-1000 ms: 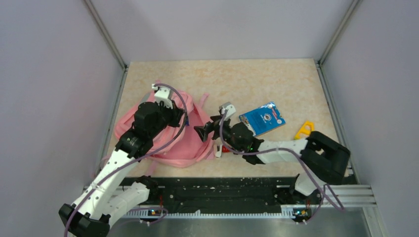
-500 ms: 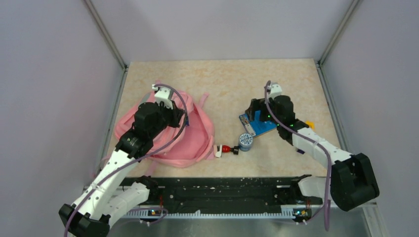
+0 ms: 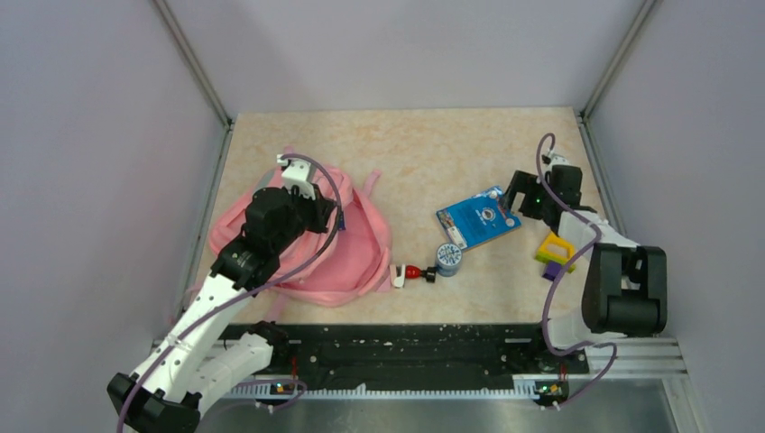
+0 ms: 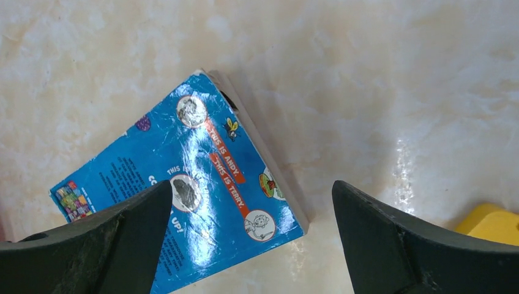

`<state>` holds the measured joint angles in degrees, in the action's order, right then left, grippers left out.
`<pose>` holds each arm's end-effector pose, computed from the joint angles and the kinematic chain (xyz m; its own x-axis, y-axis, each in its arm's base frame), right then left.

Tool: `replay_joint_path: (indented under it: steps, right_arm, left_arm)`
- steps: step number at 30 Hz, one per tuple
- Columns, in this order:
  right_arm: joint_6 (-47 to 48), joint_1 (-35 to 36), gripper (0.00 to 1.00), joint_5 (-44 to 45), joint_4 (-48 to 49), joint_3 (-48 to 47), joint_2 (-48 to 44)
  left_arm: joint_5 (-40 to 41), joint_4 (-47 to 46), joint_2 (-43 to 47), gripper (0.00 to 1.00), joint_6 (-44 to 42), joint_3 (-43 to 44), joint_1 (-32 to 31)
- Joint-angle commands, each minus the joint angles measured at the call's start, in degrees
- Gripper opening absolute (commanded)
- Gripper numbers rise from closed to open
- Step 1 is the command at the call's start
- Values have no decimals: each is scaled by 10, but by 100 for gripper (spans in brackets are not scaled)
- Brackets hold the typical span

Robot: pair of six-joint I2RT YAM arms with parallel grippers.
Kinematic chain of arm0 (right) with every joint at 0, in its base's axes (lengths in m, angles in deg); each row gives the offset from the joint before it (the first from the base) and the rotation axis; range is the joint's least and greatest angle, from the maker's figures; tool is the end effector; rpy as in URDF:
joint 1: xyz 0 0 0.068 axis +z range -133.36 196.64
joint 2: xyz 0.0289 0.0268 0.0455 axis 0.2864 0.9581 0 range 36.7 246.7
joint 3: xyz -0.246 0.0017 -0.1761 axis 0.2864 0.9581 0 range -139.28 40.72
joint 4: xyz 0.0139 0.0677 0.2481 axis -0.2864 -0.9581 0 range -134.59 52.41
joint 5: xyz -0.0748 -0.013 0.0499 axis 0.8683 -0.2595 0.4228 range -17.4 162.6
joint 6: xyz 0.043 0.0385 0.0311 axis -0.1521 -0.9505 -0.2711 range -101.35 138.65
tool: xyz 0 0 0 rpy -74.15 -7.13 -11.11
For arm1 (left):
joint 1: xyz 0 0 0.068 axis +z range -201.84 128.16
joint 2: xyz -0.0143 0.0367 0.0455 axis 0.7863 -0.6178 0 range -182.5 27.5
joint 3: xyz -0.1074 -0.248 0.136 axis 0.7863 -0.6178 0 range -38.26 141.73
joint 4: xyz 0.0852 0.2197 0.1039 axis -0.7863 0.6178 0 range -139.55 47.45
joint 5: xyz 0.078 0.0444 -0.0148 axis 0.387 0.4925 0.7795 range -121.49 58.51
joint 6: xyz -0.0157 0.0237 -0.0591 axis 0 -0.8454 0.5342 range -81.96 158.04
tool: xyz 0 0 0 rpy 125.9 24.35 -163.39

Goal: Pack the student bag
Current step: Pick up the book from the center of the board.

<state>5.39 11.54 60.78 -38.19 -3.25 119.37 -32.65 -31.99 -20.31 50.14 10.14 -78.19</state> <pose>0.3038 -0.0164 0.2231 -0.6303 0.2817 -0.7235 0.0758 0.9497 0.3037 0.1631 -0.0819 0.3576 -0.3522 -0.0593 -0.9340 0.3962 0.8947 -0.2062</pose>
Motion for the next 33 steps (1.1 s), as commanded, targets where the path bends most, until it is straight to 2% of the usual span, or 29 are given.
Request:
replay_joint_path:
  steps: [1,3,7,12,19,25,33]
  right_arm:
    - [-1,2,99,-29,-1,-23,23]
    - [0,2,98,-38,2,-23,34]
    - [4,2,91,-57,-5,-37,63]
    - [6,2,89,-66,-26,-48,87]
    - [-31,20,85,-173,-20,3,39]
    - [-58,85,83,-230,-8,32,16]
    - [-88,96,85,-166,54,29,42]
  left_arm:
    - [14,-58,13,0,-3,0,-2]
    - [15,-58,16,0,-3,0,-2]
    - [14,-58,19,0,-1,0,-2]
    - [14,-58,24,0,1,-1,-1]
    - [14,-58,22,0,2,0,-2]
    - [-3,-59,22,0,3,-1,-2]
    - [-4,-59,22,0,4,-1,-3]
